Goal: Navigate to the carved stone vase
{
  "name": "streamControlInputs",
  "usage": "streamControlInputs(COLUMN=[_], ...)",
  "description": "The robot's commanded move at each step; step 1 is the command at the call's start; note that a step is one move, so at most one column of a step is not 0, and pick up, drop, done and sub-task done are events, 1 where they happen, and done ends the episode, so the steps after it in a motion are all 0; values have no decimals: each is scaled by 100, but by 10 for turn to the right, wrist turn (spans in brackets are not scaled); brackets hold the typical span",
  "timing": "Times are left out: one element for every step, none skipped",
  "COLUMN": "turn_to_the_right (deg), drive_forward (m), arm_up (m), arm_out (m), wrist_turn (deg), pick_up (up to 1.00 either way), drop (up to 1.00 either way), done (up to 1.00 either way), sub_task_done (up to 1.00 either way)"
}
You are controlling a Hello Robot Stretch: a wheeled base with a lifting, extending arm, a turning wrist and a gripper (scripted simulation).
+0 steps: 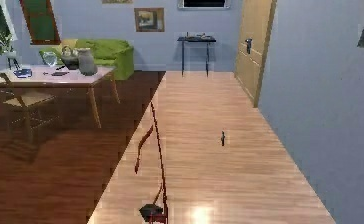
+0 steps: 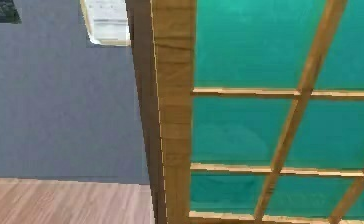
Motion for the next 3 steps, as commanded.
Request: streamControlInputs(turn_to_the_right=[0,180,0], drive_forward=[20,0,100], arm_up=[0,0,0], arm_out=[0,0,0], wrist_turn=[0,0,0], pick_up=[0,0,0], drop=[0,0,0], done=[0,0,0], sub_task_done=[0,0,0])
